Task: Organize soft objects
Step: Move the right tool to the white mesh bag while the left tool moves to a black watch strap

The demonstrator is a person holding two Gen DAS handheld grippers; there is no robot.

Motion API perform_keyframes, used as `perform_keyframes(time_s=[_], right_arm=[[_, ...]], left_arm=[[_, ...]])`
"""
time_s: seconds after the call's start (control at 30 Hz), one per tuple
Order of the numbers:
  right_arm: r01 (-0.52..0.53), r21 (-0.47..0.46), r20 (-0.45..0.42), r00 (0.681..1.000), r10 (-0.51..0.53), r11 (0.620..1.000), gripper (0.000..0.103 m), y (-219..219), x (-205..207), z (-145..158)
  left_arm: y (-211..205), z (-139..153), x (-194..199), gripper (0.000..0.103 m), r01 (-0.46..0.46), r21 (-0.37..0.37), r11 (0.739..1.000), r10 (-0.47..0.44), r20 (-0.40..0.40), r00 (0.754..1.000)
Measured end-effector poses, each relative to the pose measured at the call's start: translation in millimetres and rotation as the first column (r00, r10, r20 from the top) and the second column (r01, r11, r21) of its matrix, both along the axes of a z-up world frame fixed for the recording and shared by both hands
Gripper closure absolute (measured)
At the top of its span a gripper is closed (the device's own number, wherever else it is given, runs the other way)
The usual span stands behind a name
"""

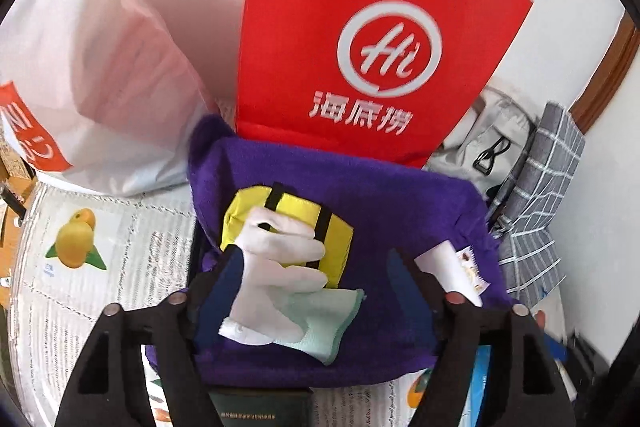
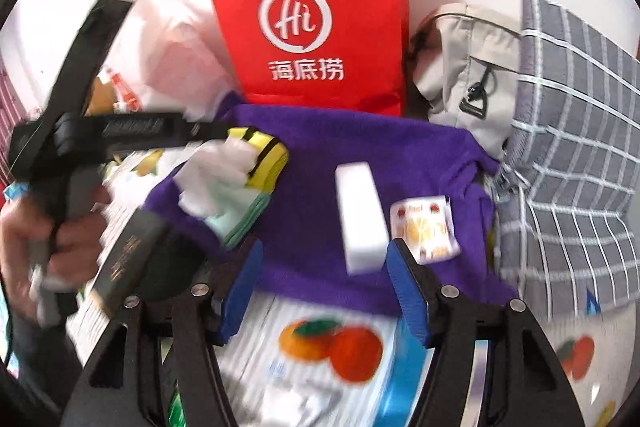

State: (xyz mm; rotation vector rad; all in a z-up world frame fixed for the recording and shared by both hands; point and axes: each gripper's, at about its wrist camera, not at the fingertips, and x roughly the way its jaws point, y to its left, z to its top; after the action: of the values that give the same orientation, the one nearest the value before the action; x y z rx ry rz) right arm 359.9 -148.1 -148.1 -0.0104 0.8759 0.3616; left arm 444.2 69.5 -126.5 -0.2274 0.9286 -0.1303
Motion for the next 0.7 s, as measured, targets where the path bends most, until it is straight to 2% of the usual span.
perform_keyframes(time_s=[0.17, 0.23, 0.37, 0.53, 0.7], right_arm=[[0.015, 0.007, 0.006, 1.000, -0.015, 1.000, 0.038, -15, -60, 9], [0.024, 0.015, -0.004, 1.000, -0.024, 1.000, 0.030, -19, -82, 7], [0.013, 0.017, -0.034, 0.999, -0.012, 1.000, 0.027, -19, -118, -6], [-0.006, 0.025, -0.092, 0.996, 0.008, 1.000, 0.026, -19, -151, -36], [-0.001, 0.003, -0.084, 0.996, 0.002, 1.000, 0.023, -16, -162, -63]], left_arm=[[2, 23, -15, 0.028, -0.001, -0.040, 0.999, 0.003, 0.043, 0.999], [0, 32, -22, 0.028, 0.002, -0.046, 0.999, 0.001, 0.056, 0.998], [-9, 48, -49, 0.024, 0.018, -0.047, 0.999, -0.014, 0.090, 0.996], [-19, 47, -85, 0.024, 0.079, -0.004, 0.997, -0.079, 0.086, 0.993], [-21, 31, -128, 0.022, 0.130, 0.039, 0.991, -0.132, 0.073, 0.989]])
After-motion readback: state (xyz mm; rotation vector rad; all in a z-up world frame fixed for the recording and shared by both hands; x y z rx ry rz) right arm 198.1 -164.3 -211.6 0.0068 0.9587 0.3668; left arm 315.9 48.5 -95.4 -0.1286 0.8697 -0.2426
